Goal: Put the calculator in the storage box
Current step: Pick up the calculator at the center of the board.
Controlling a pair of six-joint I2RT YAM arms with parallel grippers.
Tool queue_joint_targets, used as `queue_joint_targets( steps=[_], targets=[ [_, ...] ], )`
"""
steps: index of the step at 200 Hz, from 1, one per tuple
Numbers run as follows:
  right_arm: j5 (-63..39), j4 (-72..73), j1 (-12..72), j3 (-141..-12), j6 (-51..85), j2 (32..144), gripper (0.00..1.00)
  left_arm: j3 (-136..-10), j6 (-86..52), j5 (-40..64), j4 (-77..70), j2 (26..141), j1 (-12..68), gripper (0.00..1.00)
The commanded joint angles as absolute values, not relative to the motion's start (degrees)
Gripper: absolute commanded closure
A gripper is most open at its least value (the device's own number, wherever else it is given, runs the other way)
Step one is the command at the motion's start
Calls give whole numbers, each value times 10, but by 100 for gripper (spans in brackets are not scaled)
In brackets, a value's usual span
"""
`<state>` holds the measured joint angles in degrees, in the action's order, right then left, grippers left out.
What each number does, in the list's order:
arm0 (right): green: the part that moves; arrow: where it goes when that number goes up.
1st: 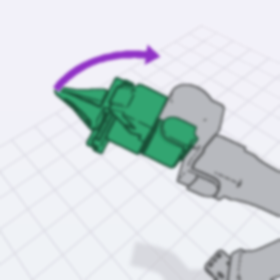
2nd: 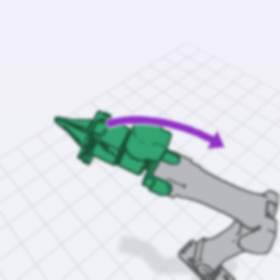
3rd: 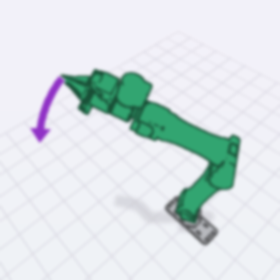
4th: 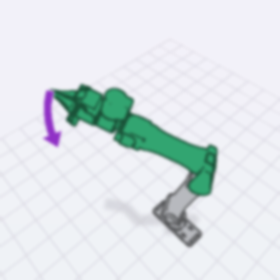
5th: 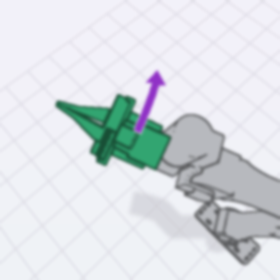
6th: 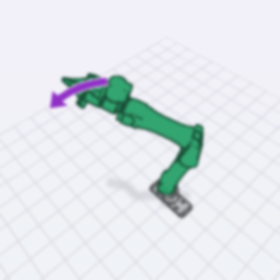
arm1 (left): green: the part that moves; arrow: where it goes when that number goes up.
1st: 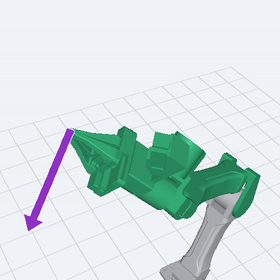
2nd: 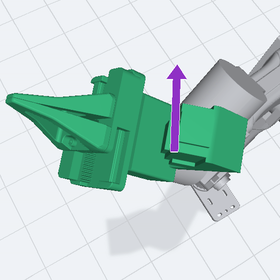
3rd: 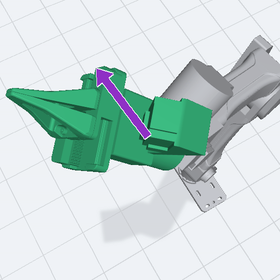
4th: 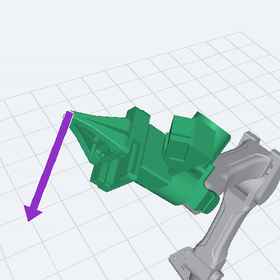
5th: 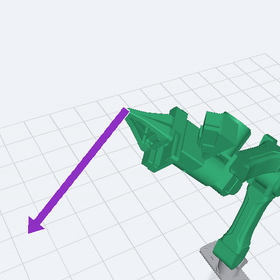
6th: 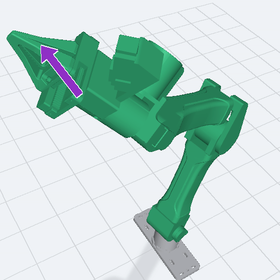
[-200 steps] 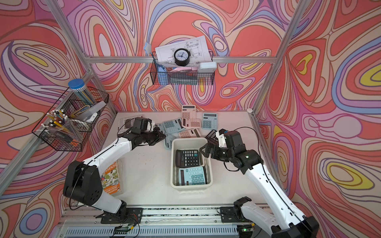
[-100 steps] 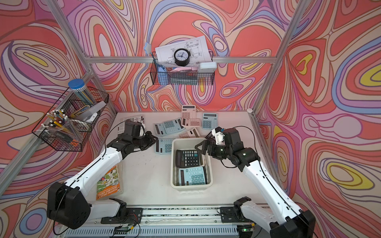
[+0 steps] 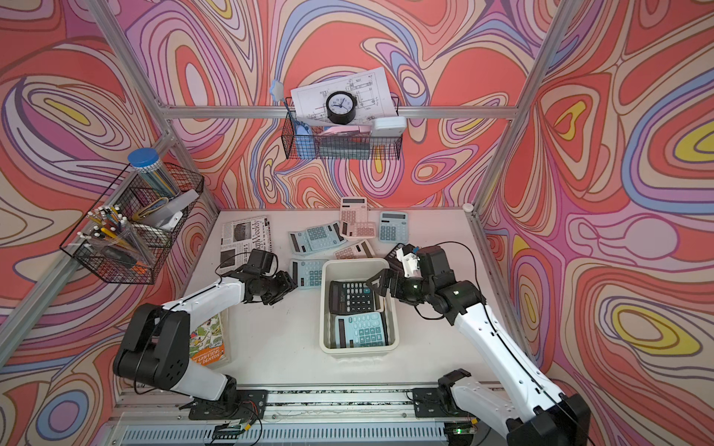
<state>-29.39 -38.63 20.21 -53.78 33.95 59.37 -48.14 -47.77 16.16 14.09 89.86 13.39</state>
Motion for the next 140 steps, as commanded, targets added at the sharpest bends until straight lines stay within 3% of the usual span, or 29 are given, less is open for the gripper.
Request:
queue_joint_targets(
  steps=[1,35,59,84,140],
  targets=[
    [-286,-398,199,-530,322,581,2,-487,-463,202,51,937,127,47],
    [-278,-404,199,-523,308,559,2,-502,-458,209,27,980,120,60],
    [-272,-409,199,-520,301,553,2,-506,-455,209,26,993,117,76],
    [-273,-409,199,-517,295,552,2,-506,-450,208,29,989,117,100],
    [-295,-395,199,-522,288,554,2,-524,-393,141,155,871,117,100]
  ],
)
